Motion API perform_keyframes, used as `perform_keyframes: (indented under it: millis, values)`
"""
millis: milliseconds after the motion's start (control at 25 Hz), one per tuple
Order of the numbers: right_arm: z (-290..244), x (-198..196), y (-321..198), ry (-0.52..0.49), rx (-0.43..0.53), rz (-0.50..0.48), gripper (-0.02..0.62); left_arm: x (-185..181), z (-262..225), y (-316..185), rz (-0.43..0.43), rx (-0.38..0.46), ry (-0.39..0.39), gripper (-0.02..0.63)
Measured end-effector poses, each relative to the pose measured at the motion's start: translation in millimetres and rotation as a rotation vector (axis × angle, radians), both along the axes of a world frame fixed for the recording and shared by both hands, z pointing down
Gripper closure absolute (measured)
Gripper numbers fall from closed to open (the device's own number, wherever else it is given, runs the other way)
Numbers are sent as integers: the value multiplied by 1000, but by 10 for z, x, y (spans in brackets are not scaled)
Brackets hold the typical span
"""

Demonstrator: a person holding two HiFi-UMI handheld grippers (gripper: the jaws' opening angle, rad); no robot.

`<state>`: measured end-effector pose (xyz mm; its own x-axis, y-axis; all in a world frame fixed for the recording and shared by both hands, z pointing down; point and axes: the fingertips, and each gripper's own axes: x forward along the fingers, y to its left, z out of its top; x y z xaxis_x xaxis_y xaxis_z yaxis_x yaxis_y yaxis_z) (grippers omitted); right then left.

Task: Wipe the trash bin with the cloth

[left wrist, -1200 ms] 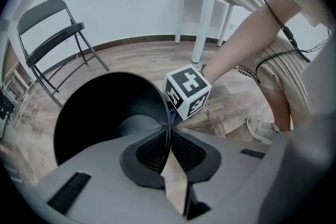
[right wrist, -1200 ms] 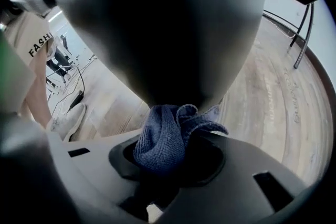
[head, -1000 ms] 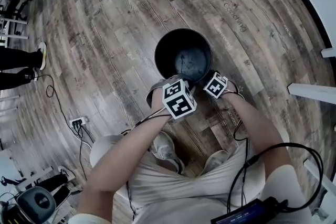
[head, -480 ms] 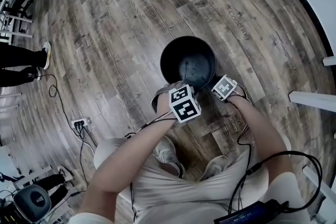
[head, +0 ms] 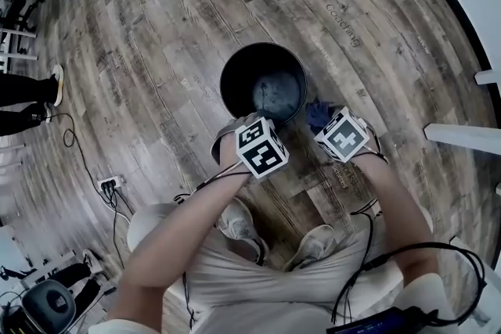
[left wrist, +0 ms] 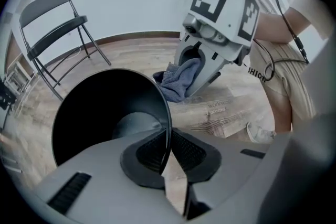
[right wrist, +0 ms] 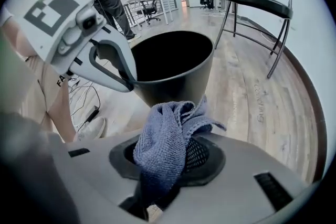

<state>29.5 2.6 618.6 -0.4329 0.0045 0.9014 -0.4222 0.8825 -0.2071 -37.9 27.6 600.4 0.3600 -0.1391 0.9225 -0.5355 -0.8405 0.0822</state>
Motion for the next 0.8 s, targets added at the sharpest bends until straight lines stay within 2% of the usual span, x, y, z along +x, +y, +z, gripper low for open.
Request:
perform_keyframes:
  millis: [320, 480, 800]
  values:
    - [-219, -189, 40, -114, 3, 116, 486, 112, -5, -17, -173, -26, 14, 568]
    - [-196, -257, -33, -121, 44, 121, 485, 140, -15, -23, -180, -23, 21, 571]
    - [121, -321, -60, -65, 56, 52, 486, 142, -26, -6, -160, -32, 38, 577]
